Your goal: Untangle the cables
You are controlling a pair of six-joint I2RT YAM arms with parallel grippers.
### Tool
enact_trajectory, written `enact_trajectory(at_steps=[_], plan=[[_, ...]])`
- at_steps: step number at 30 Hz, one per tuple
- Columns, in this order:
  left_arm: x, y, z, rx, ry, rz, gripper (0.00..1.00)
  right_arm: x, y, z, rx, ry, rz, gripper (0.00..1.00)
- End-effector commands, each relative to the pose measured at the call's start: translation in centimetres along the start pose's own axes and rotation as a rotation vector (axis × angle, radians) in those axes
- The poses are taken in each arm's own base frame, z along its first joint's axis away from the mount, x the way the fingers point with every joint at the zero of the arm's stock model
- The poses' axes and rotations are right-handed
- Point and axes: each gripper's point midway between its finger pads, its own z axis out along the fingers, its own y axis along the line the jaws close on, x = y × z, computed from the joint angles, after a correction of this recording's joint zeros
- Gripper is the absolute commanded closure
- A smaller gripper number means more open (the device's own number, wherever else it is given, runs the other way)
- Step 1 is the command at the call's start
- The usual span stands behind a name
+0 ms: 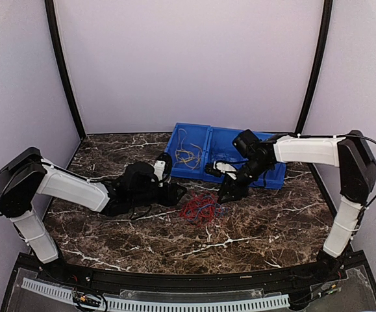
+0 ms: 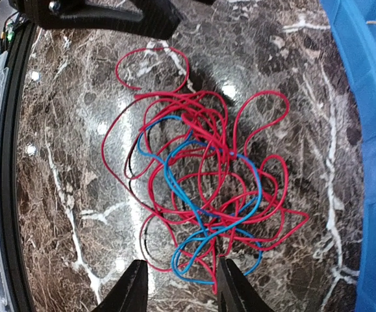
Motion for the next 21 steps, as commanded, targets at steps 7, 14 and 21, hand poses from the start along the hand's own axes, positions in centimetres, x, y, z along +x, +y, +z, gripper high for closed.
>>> enact_trajectory(at_steps=[7,14,21], plan=[[-0.9,-0.7,0.2,0.024,-0.001,-0.006,0.45,1.7,0.6,1.6,-0.061,0.064,0.093,0.62],[-0.7,-0.6,0.0,0.021,-0.002,-0.008,0.45,2.0,-0.3,2.5,-0.06,0.087,0.127,0.62],[-0.7,-0.6,0.1,0.025,-0.003,-0.008,0.45,1.4,-0.4,2.7,-0.071,0.073,0.146,0.82]])
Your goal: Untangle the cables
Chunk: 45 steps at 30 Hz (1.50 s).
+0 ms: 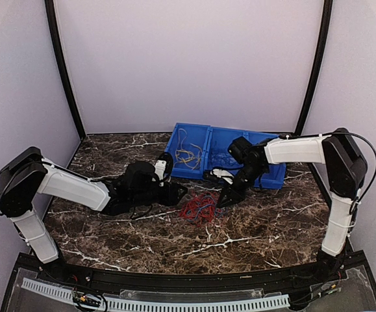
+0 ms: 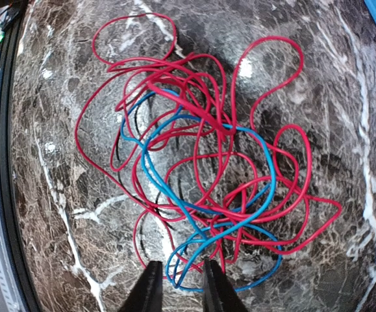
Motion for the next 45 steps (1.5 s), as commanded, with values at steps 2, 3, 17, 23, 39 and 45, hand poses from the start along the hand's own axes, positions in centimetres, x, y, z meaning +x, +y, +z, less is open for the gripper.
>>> enact_trajectory(at_steps=[2,3,17,23,39,45], plan=[[-0.7,-0.3,-0.1,0.016,-0.013,-0.007,0.45,-1.1,0.1,0.0,-0.017,-0.014,0.004,0.91],[-0.6,-0.3,-0.1,0.015,-0.011,-0.007,0.45,-1.1,0.2,-0.1,-0.02,-0.016,0.004,0.94],[-1.7,-3.6,-1.0,0.205,-0.075,0.032,0.45,-4.6,4.3,-4.6,-0.114,-0.125,-0.053,1.0],[-2.0,-6.1,-1.8,0.354,-0.104,0.063,0.45,-5.9,6.2,-6.8,-0.151,-0.174,-0.115,1.0],[-2.0,-9.1,-0.8,0.461,-0.129,0.194,0.46,-7.6,8.7,-9.2,-0.225,-0.245,-0.178,1.0],[-2.0,-9.0,0.2,0.451,-0.149,0.244,0.46,-7.8,9.3,-9.6,-0.244,-0.259,-0.184,1.0]])
